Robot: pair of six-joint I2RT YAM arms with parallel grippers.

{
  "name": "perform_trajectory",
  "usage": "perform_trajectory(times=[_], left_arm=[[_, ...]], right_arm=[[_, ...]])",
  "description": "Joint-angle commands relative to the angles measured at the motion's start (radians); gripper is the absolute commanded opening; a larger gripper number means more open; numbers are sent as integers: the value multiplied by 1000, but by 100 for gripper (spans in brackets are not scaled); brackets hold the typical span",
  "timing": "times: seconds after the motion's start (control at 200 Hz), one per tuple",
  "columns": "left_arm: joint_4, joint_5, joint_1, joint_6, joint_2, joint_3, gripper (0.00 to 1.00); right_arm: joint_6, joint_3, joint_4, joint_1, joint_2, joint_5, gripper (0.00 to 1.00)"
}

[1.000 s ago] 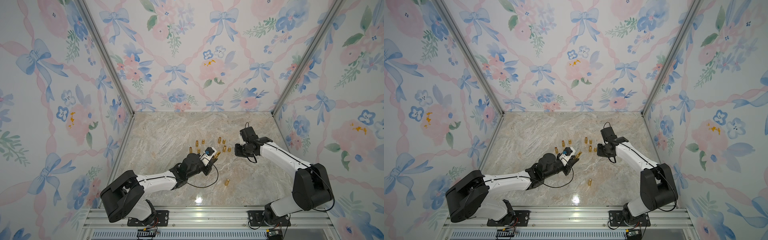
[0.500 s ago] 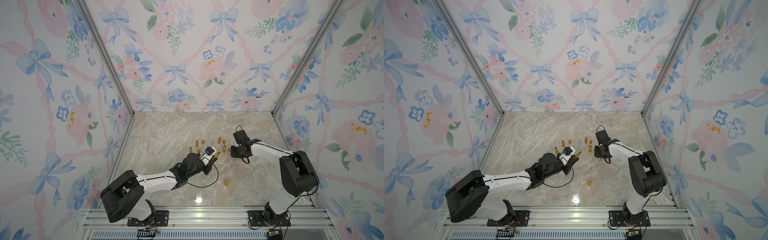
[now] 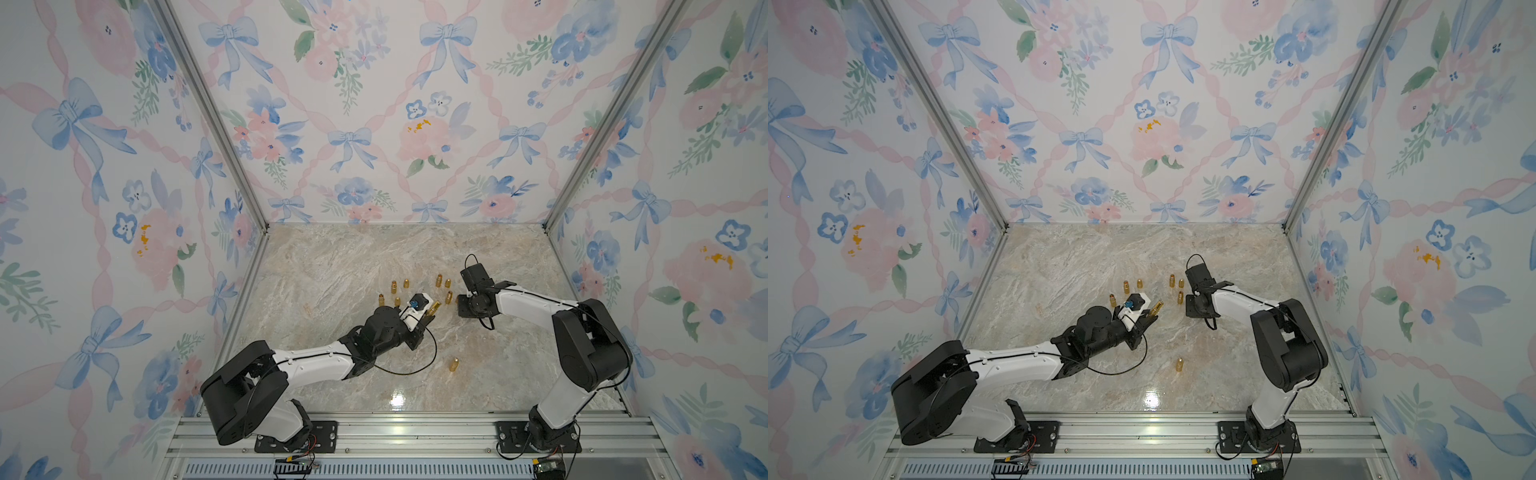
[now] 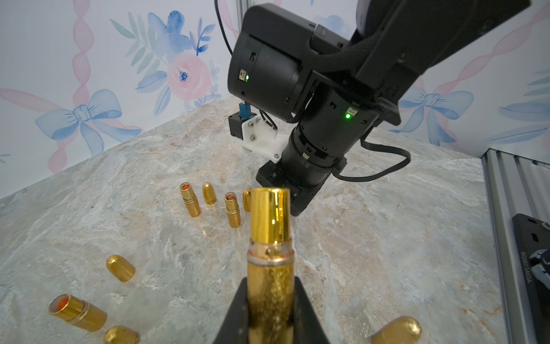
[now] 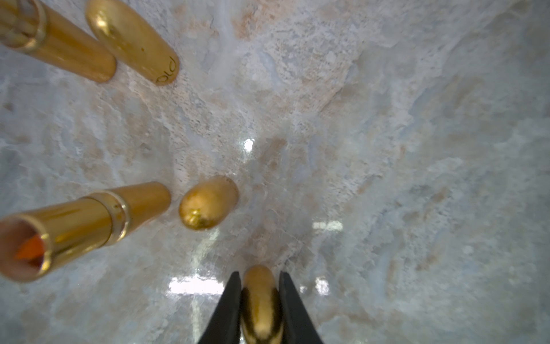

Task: Open the lipstick cap
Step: Place the cover at the center of the board, then place the lipstick at the center of the board.

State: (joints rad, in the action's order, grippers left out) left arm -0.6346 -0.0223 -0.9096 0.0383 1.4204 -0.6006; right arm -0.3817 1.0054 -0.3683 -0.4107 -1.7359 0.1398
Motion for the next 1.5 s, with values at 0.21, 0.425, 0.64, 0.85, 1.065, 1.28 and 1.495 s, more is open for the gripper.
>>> perform_trajectory(times=[0.21,0.425,0.64,0.85,1.065,1.28,1.495], left_arm=[[-22,13,0,7,0,4,0],[-22,20,0,2,-15,10,0],[-25,22,0,5,-10,1,0],[-30,40,0,14,15,-22,0],[-38,23,-3,22,40,-46,0],[-39,-9,-8,14,43,-56,0],[-39,-36,-14,5,46,-59,0]], right_arm=[[8,-8,-21,-17,38,7,38],[4,2,-123,-14,182,1,48],[30,39,-264,-14,358,-94,54],[35,96,-380,-10,461,-318,56],[-59,95,-305,-14,518,-623,58],[-145,91,-201,-43,478,-724,59],[-162,103,-151,-91,409,-728,54]])
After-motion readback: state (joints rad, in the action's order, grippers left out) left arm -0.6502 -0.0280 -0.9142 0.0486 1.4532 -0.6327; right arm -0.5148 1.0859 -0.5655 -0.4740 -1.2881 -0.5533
